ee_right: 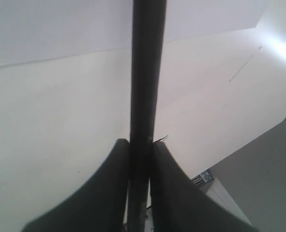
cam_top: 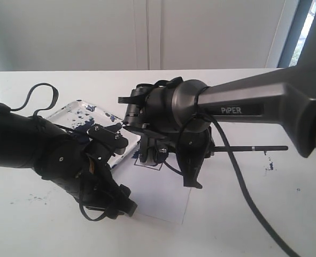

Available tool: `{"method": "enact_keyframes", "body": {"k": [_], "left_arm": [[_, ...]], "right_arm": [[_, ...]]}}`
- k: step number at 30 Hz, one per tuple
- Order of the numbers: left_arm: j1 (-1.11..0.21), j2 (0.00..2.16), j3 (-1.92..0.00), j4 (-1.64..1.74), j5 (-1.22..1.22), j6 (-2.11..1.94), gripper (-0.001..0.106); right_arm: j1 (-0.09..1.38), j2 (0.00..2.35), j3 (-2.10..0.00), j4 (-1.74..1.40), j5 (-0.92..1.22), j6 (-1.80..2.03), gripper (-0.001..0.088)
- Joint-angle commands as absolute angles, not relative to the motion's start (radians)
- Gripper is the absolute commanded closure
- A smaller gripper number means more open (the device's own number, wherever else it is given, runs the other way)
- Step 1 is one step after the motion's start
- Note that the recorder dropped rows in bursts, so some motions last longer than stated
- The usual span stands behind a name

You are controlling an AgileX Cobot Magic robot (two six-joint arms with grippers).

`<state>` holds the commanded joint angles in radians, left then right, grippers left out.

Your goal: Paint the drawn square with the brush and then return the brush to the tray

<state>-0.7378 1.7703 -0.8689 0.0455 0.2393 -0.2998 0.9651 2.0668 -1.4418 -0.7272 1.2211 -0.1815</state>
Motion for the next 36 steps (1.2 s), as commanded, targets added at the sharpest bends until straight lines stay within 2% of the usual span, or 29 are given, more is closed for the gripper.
{"method": "enact_keyframes", "body": {"k": [18,36], "left_arm": [[-0.738,1.77,-0.869,0.045,0.244,-0.31,0.03],[-0.738,1.77,-0.869,0.045,0.255,-0.31,0.03]], "right_arm": [[0.97,2.032,-1.442,-0.629,1.221,-0.232,0.0868],[0.926,2.038,-1.44,-0.71,1.221,-0.204,0.0868]]}}
